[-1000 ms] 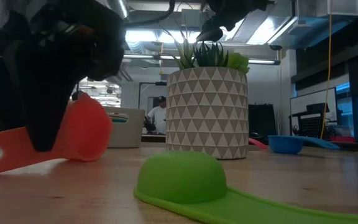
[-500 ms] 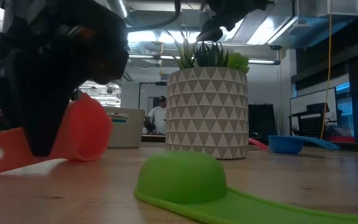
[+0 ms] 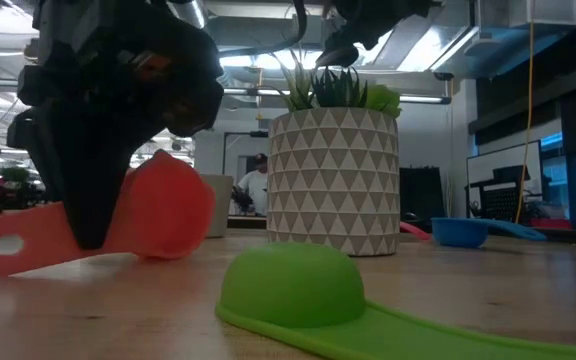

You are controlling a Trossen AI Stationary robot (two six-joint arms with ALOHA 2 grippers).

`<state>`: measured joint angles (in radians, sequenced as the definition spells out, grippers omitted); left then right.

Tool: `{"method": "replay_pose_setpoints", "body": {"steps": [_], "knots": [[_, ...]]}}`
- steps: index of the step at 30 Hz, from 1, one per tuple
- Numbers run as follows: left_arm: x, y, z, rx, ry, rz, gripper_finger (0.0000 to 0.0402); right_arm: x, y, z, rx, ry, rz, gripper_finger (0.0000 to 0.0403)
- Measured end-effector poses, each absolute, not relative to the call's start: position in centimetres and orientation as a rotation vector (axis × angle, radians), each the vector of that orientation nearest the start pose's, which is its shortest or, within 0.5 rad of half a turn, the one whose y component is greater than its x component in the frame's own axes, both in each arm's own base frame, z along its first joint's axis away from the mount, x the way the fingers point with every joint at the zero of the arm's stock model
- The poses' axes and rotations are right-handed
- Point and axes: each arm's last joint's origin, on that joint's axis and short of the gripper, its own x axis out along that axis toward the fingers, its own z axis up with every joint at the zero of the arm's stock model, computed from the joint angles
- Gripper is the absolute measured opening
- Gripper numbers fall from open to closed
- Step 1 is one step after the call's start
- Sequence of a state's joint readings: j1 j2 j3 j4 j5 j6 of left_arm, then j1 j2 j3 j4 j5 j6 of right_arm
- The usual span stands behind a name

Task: Nest measuring cups in basket
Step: Stack the orange measuring cup on top of the violet measuring cup in the gray bin

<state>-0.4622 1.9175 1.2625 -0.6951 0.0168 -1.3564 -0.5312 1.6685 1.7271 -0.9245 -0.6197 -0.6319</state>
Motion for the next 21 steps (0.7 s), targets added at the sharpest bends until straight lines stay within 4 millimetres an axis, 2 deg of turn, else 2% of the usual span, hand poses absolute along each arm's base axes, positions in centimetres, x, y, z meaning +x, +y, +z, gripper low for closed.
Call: {"method": "replay_pose_setpoints", "body": {"steps": [8, 14, 21], "knots": [[32.2, -15.9, 17.2, -0.813, 1.309, 0.476, 0.0003, 30.7, -16.1, 37.1, -0.132, 0.659, 0.302, 0.0361], [31.8, -14.6, 20.3, -0.768, 1.253, 0.356, 0.0002, 30.7, -16.1, 37.1, -0.132, 0.659, 0.303, 0.0361], [30.8, -11.6, 24.9, -0.694, 1.153, 0.238, 0.0002, 30.7, -16.1, 37.1, -0.132, 0.658, 0.303, 0.0361]]}}
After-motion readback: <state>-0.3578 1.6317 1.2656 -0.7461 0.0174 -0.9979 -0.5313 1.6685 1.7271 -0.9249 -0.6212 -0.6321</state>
